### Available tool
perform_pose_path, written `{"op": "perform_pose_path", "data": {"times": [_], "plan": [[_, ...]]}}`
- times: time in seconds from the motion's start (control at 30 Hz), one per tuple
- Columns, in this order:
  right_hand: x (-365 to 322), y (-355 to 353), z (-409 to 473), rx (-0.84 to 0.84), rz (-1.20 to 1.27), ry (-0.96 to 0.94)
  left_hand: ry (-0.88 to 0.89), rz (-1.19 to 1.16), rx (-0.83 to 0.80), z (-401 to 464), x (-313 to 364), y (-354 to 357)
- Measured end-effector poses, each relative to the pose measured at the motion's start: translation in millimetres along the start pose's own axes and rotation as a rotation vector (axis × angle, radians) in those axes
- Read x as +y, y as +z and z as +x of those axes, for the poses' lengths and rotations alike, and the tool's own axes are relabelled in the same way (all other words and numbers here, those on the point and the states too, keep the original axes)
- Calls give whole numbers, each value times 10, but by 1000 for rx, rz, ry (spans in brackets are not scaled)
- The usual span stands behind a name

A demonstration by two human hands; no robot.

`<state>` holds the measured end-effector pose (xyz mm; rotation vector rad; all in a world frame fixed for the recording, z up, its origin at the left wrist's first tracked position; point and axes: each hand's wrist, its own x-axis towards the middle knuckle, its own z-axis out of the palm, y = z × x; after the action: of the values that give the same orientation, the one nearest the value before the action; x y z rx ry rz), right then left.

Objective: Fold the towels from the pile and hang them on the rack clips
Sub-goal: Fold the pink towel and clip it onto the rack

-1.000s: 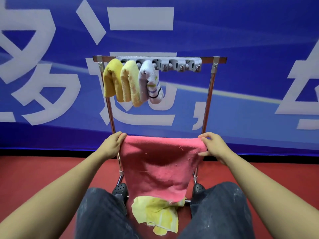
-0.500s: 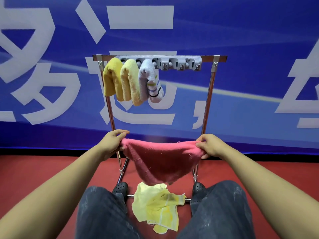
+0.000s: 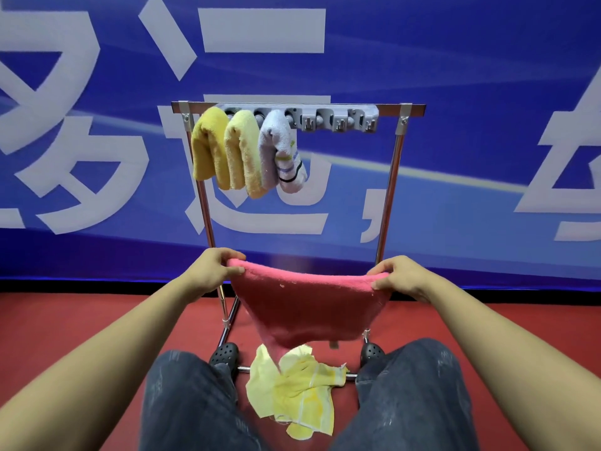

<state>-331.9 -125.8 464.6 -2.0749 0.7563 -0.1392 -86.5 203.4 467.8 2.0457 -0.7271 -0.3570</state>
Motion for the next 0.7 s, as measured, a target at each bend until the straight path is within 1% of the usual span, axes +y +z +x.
{"op": "perform_pose_path", "data": {"times": [0.07, 0.17, 0.3, 0.4, 0.53, 0.7], "plan": [[3, 11, -4, 19, 48, 36, 28, 85, 12, -7, 4, 25], [7, 23, 15, 66, 101, 60, 40, 87, 28, -8, 17, 38], [50, -12, 75, 156, 93, 48, 57, 173, 47, 18, 1, 11], [85, -57, 124, 224, 32, 26, 54, 173, 28, 25, 6, 5], [63, -76, 109, 253, -20, 6, 51, 171, 7, 42, 13, 23], [20, -52, 103, 280, -34, -39, 63, 198, 42, 71, 12, 19]]}}
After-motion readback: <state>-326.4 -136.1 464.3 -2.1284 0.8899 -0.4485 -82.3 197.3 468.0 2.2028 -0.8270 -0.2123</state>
